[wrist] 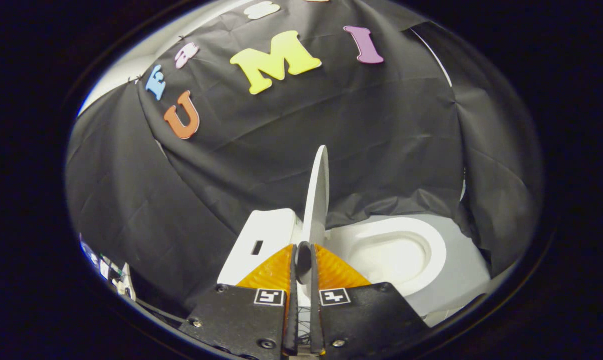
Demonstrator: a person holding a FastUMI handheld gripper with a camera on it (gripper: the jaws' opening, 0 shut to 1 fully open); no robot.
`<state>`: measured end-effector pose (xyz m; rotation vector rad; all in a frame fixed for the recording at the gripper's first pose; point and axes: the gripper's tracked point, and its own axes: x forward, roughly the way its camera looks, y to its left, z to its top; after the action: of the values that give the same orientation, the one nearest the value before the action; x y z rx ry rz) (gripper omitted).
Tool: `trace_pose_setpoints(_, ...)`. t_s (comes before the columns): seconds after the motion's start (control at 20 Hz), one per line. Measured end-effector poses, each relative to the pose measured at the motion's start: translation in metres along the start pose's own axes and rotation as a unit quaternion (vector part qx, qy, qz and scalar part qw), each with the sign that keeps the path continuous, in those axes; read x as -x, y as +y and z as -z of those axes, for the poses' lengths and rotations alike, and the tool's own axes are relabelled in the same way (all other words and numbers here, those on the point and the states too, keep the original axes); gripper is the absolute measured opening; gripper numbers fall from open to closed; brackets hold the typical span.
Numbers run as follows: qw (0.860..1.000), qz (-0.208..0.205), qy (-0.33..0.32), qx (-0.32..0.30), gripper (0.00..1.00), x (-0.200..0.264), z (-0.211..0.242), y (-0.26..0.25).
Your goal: Open the toilet lid.
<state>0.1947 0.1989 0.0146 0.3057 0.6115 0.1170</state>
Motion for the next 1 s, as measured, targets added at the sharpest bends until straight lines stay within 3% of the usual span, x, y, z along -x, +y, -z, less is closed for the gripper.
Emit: trace_pose_setpoints(1.0,0.997,-0.041,0.013,0.065,0.13,-0.033,0.014,0.107)
